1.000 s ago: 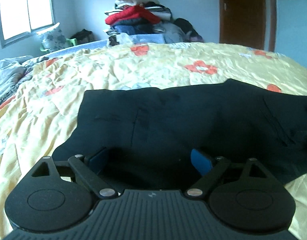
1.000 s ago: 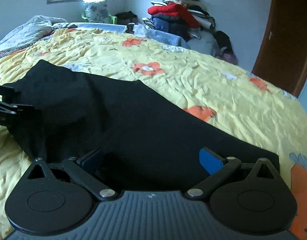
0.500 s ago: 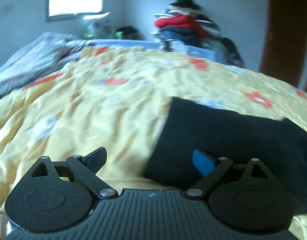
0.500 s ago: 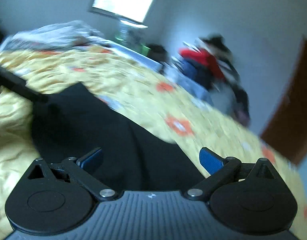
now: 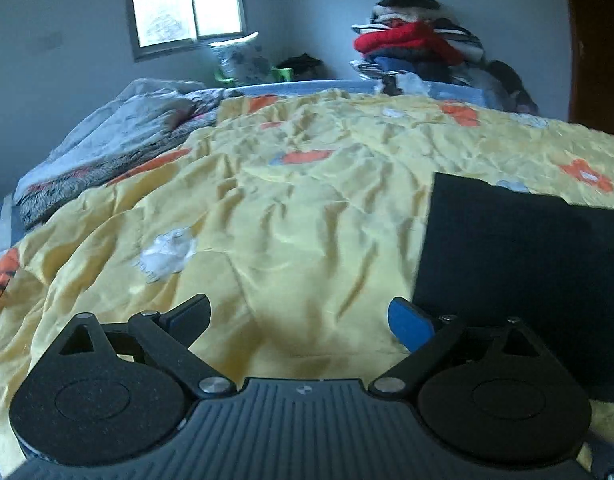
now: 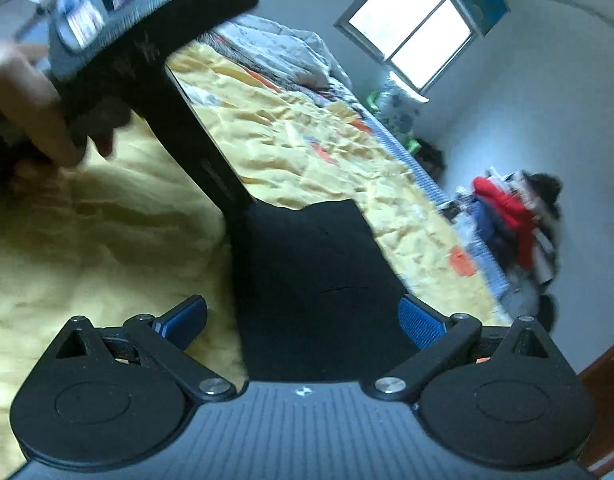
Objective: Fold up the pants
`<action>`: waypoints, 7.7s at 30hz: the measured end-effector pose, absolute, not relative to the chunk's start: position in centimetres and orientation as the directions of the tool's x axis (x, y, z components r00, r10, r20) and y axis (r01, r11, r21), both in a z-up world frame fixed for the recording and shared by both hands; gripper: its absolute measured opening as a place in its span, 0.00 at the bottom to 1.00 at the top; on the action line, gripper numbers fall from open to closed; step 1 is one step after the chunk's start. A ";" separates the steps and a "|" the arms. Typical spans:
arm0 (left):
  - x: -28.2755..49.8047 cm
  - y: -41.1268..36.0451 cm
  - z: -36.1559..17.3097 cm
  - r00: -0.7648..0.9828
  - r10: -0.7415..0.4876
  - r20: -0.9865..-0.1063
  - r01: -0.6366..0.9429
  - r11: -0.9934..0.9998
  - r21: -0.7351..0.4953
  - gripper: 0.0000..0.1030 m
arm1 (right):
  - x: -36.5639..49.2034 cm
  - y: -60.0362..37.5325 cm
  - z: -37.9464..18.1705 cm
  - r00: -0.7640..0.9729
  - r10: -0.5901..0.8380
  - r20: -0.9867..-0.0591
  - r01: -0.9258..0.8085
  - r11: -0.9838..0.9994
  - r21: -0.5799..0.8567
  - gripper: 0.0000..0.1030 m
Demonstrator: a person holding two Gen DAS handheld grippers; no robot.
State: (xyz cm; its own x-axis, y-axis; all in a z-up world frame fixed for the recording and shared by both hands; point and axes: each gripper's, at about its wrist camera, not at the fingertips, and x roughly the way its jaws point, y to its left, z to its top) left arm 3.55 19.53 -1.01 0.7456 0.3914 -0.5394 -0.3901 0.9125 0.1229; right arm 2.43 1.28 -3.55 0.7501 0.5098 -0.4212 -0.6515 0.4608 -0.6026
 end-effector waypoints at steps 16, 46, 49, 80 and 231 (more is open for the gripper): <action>3.6 23.3 -0.9 0.754 -0.351 -0.555 -0.147 0.734 -0.663 0.93 | 2.8 5.4 -5.8 0.756 0.502 -0.420 -0.621 0.347 -0.703 0.20; 8.9 19.4 -2.6 0.796 -0.291 -0.531 -0.150 0.755 -0.638 0.17 | 14.3 -2.3 -1.6 0.622 0.544 -0.563 -0.664 0.747 -0.012 0.17; 7.8 16.9 -0.6 0.829 -0.214 -0.516 -0.107 0.846 -0.523 0.15 | 13.4 -2.0 -1.1 0.618 0.587 -0.523 -0.686 0.727 0.006 0.17; 10.3 -13.4 3.5 0.729 -0.511 -0.455 0.461 0.858 -0.226 0.20 | 9.2 -32.0 -0.8 0.870 0.402 -0.285 -0.245 0.854 0.458 0.17; 12.9 -3.1 -3.3 0.828 -0.128 -0.546 0.156 0.988 0.006 1.00 | 17.5 -22.5 -4.0 0.853 0.182 -0.488 -0.215 0.977 -0.012 0.83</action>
